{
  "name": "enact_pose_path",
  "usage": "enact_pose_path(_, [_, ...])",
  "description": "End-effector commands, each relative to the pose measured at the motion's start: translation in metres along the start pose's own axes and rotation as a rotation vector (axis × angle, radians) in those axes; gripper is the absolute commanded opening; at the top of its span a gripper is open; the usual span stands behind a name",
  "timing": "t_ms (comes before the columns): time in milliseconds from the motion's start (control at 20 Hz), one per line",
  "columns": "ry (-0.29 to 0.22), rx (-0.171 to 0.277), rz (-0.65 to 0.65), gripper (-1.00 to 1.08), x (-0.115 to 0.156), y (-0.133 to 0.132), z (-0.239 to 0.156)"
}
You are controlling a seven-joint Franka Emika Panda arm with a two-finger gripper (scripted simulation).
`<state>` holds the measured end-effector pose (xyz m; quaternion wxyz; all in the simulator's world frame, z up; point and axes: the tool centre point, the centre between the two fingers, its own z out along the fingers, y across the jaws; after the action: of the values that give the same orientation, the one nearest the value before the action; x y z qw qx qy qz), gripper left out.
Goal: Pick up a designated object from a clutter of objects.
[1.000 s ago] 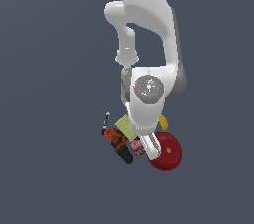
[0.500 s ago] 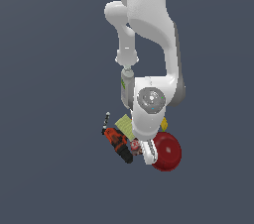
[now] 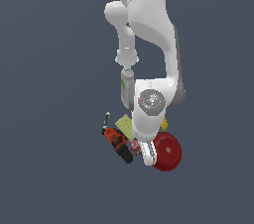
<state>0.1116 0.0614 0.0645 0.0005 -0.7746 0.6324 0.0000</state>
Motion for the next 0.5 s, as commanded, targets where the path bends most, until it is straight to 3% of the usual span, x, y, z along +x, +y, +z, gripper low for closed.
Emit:
enact_pose_path(0, [0.000, -0.002, 0.001, 1.00, 0.000, 0.001, 0.007])
enact_pose_path(450, [0.000, -0.001, 0.005, 1.00, 0.000, 0.001, 0.046])
